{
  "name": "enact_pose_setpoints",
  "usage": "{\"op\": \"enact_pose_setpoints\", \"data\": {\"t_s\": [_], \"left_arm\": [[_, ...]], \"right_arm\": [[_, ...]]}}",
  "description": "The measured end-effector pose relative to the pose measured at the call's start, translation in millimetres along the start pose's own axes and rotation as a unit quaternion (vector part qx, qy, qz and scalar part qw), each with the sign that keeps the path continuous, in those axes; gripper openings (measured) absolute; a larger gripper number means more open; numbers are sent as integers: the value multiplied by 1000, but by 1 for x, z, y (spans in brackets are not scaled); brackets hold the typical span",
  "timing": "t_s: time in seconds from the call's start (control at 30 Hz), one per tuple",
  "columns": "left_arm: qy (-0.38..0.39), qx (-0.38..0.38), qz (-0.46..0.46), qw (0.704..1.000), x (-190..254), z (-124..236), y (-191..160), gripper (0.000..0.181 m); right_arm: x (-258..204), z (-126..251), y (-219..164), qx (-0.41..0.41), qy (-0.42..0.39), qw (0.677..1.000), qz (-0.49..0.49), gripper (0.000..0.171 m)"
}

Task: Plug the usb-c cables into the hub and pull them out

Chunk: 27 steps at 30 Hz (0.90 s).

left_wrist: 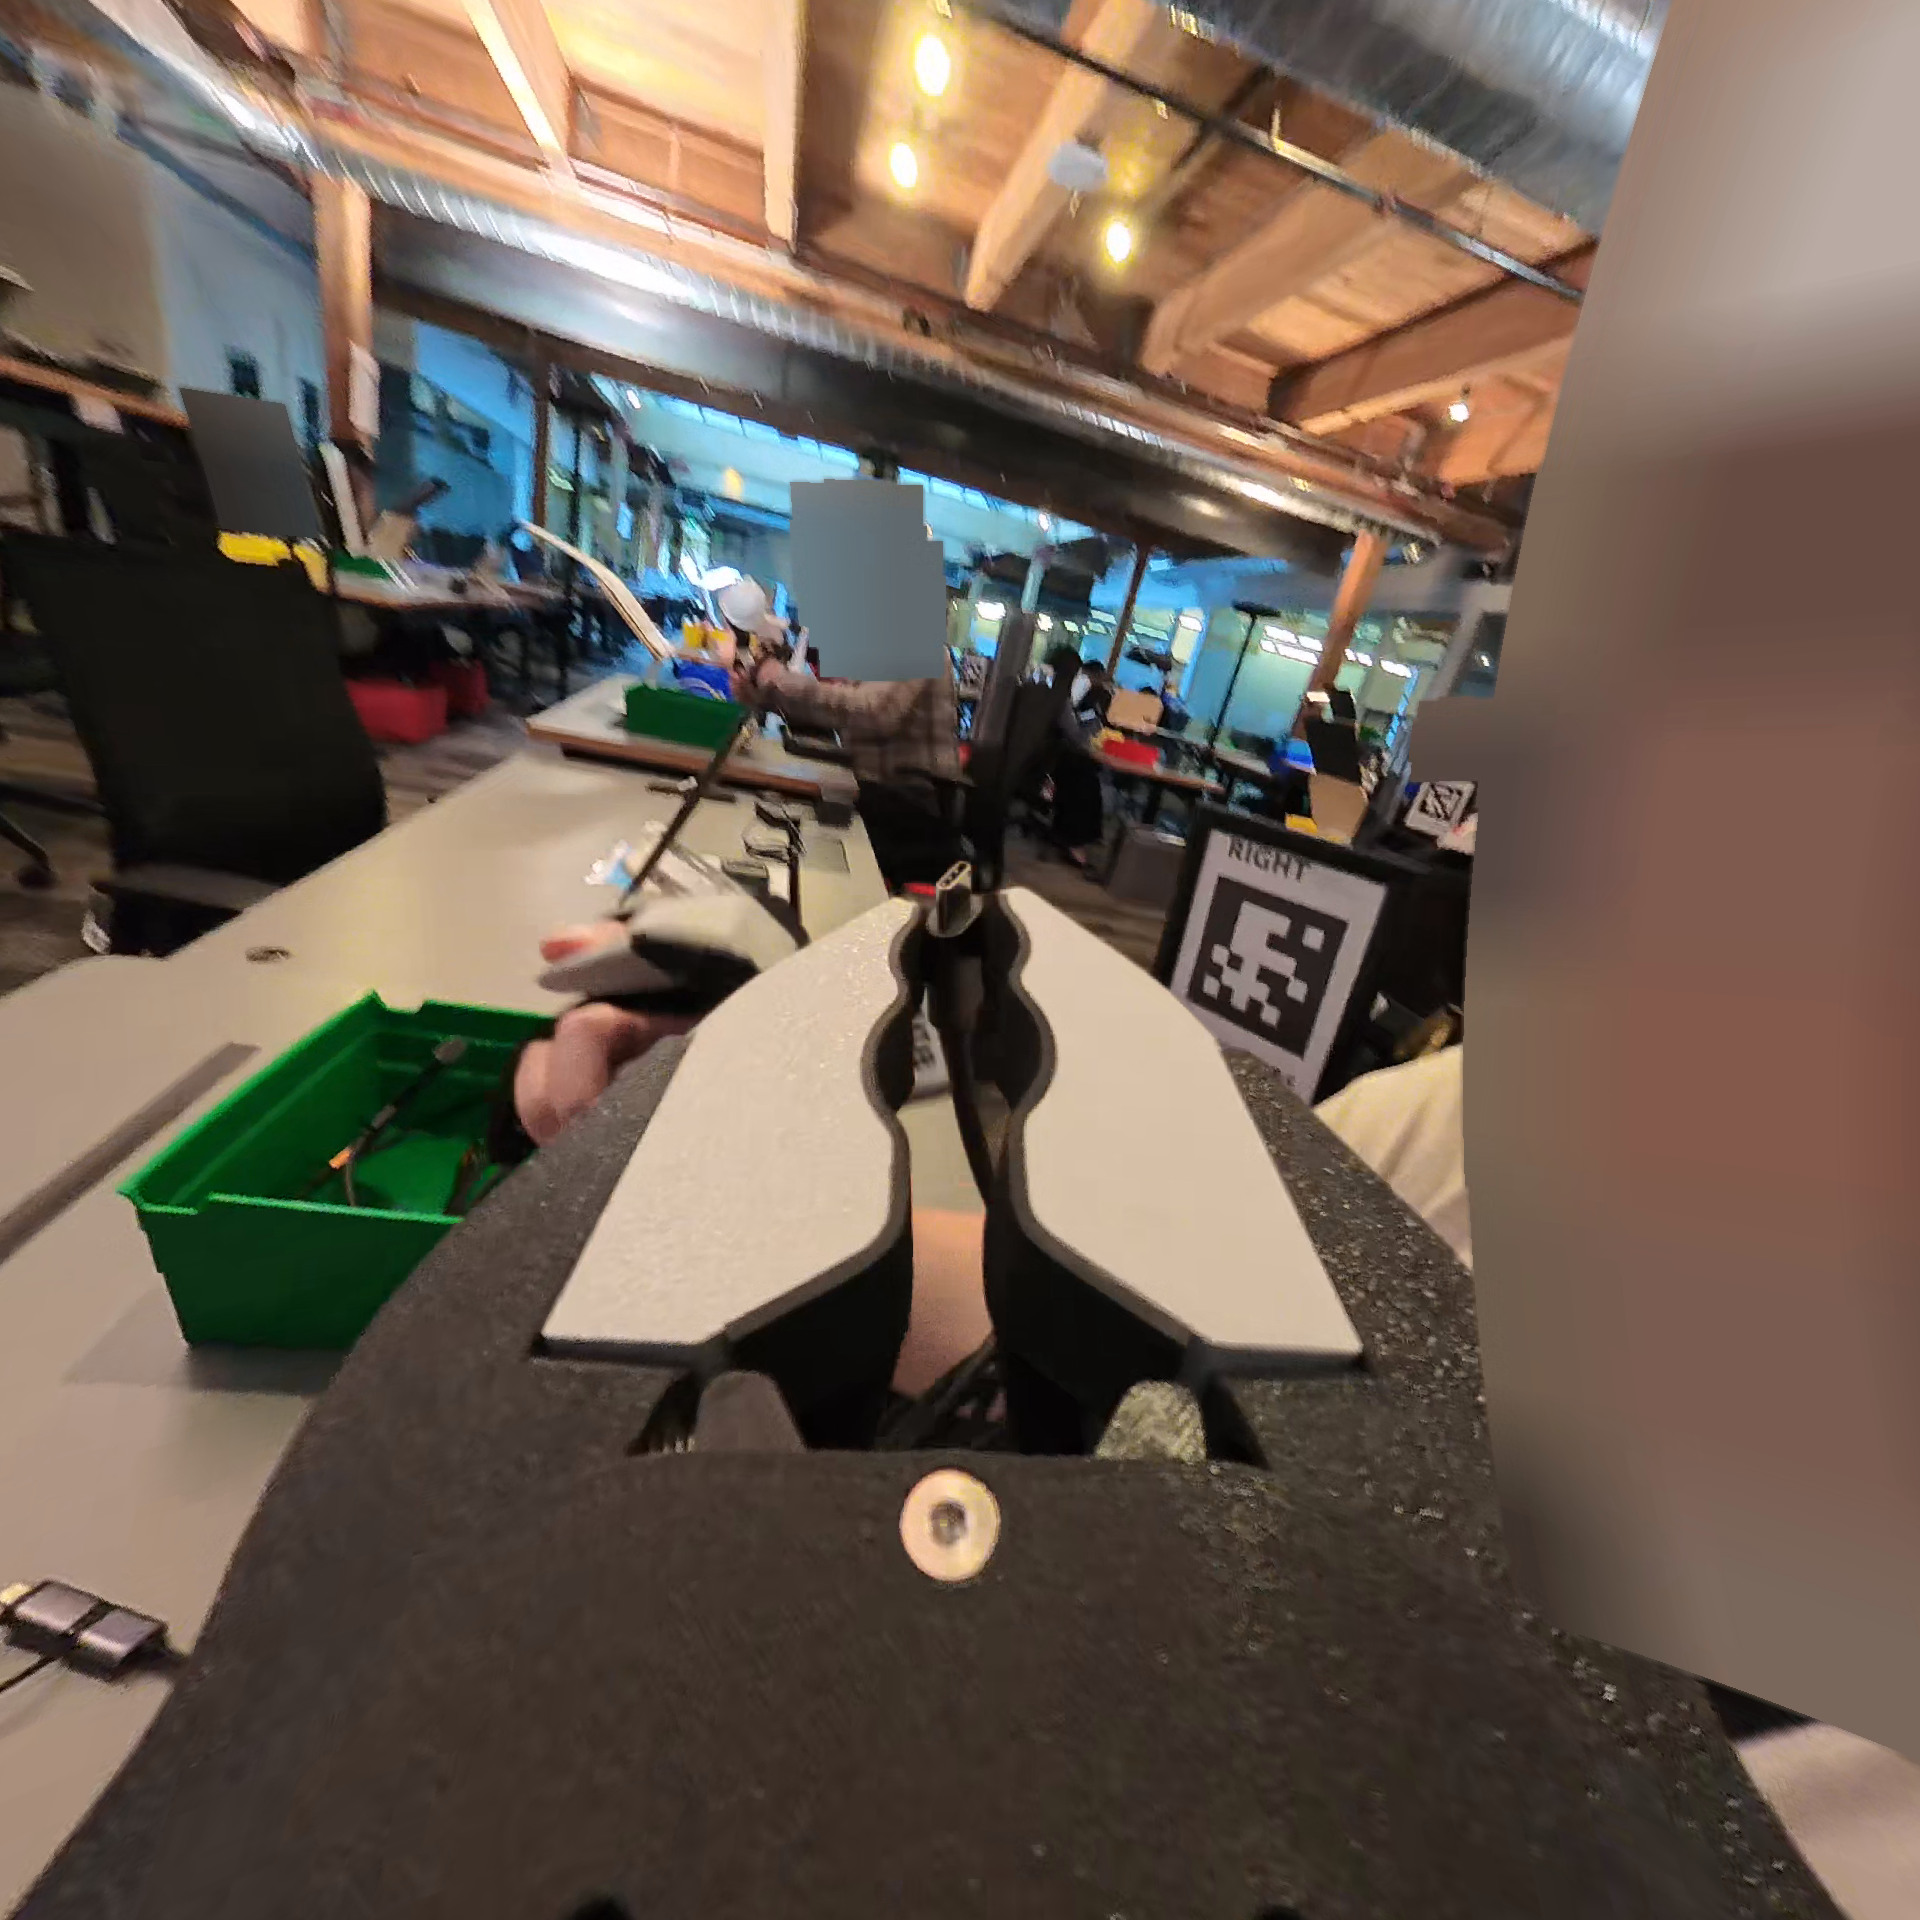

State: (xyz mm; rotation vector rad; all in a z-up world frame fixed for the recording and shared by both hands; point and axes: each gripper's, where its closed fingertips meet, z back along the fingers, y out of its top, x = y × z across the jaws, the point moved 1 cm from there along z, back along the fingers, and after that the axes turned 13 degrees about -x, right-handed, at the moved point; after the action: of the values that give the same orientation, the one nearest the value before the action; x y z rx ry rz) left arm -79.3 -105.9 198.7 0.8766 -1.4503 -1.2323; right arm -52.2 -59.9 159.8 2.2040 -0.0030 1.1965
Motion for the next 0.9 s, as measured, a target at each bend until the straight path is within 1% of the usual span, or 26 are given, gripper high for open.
{"op": "enact_pose_setpoints", "data": {"t_s": [0.03,0.07,0.1,0.17,0.2,0.27,0.37,0.43,0.57,0.67,0.73,0.9], "left_arm": [[8,15,1,1000,0,2,4,9],[20,28,5,999,-3,4,7,9],[36,33,10,999,-8,4,7,9],[80,33,18,996,-24,6,5,9],[91,40,23,995,-29,7,5,8],[81,67,45,993,-33,7,8,8],[68,100,74,990,-43,3,9,7],[42,126,97,986,-44,4,11,7],[17,156,131,979,-50,9,13,6],[9,171,143,975,-52,10,14,7],[17,178,145,973,-54,11,14,7],[34,210,157,965,-60,17,16,6]], "right_arm": [[-9,-6,4,-10,-8,1000,28,47],[-14,-11,7,-17,-30,998,46,50],[-14,-12,11,-17,-69,996,61,50],[-16,-6,26,22,-136,988,74,39],[-20,-7,27,23,-145,986,77,39],[-23,-12,25,10,-165,984,70,42],[-20,-10,28,10,-202,978,43,39],[-18,-10,28,5,-216,976,24,36],[-8,-9,25,-12,-235,972,5,31],[-5,-8,24,-18,-232,973,-7,21],[-6,-10,21,-28,-227,974,-10,10],[-2,-15,15,-46,-195,978,-63,7]]}}
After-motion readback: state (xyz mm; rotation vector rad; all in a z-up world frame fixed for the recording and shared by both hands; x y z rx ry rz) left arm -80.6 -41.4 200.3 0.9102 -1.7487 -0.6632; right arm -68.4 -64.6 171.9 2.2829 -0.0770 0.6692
